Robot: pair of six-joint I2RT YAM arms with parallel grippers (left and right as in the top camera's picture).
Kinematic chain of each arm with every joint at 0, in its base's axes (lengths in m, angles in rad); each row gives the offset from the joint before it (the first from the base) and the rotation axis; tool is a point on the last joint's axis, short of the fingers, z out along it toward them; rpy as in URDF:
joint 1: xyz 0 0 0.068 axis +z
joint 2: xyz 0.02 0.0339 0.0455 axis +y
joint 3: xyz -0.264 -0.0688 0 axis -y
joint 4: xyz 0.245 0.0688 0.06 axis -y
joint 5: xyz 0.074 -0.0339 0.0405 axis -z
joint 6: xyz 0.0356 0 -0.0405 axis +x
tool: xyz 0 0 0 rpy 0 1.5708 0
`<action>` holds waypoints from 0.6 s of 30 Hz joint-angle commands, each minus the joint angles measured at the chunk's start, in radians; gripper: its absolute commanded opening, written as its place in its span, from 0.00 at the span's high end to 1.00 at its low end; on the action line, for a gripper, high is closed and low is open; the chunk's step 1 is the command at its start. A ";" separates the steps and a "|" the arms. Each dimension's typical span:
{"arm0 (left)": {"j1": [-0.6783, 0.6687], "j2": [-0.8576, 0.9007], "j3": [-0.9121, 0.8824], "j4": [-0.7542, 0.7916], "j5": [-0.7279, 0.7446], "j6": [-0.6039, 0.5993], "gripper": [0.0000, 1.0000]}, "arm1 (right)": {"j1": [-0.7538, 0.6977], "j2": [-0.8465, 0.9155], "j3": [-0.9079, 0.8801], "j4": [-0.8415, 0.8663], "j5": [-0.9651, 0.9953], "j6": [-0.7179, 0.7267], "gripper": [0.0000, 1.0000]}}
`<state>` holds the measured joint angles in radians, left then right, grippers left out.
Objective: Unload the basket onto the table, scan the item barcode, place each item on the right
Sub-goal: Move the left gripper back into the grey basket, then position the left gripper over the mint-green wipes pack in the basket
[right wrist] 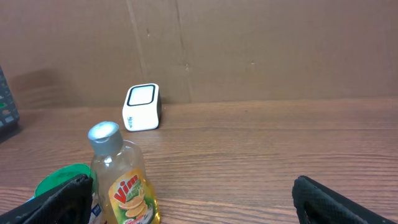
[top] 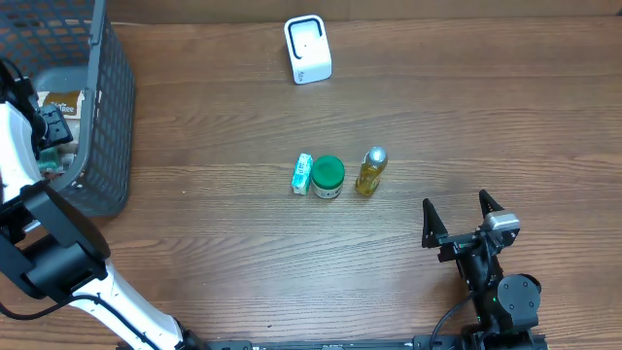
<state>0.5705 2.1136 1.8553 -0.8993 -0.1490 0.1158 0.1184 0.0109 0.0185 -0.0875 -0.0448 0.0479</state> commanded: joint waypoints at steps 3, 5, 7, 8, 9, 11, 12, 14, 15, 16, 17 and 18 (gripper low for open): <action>0.008 0.035 -0.003 0.018 0.008 0.019 0.42 | -0.003 -0.008 -0.011 0.006 0.005 -0.008 0.00; 0.009 0.048 -0.003 0.017 0.008 0.019 0.50 | -0.003 -0.008 -0.011 0.006 0.005 -0.008 0.00; 0.011 0.065 -0.003 0.014 0.008 0.019 0.52 | -0.003 -0.008 -0.011 0.006 0.005 -0.008 0.00; 0.013 0.072 -0.003 0.011 0.008 0.019 0.53 | -0.003 -0.008 -0.011 0.006 0.005 -0.008 0.00; 0.014 0.076 -0.003 0.010 0.008 0.019 0.54 | -0.003 -0.008 -0.011 0.006 0.005 -0.008 0.00; 0.016 0.078 -0.003 0.016 0.008 0.019 0.61 | -0.003 -0.008 -0.011 0.006 0.005 -0.008 0.00; 0.016 0.078 -0.002 0.021 0.008 0.019 0.65 | -0.003 -0.008 -0.011 0.006 0.005 -0.008 0.00; 0.015 0.077 0.010 0.022 0.008 0.019 0.74 | -0.003 -0.008 -0.011 0.006 0.005 -0.008 0.00; 0.014 0.077 0.014 0.021 0.008 0.019 0.77 | -0.003 -0.008 -0.011 0.006 0.005 -0.008 0.00; 0.013 0.077 0.018 0.021 0.008 0.019 0.81 | -0.003 -0.008 -0.011 0.006 0.005 -0.008 0.00; 0.012 0.077 0.022 0.017 0.009 0.019 0.83 | -0.003 -0.008 -0.011 0.006 0.005 -0.008 0.00; 0.012 0.076 0.026 0.013 0.009 0.019 0.85 | -0.003 -0.008 -0.011 0.006 0.005 -0.008 0.00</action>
<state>0.5789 2.1754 1.8595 -0.8757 -0.1528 0.1341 0.1184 0.0109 0.0185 -0.0875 -0.0444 0.0479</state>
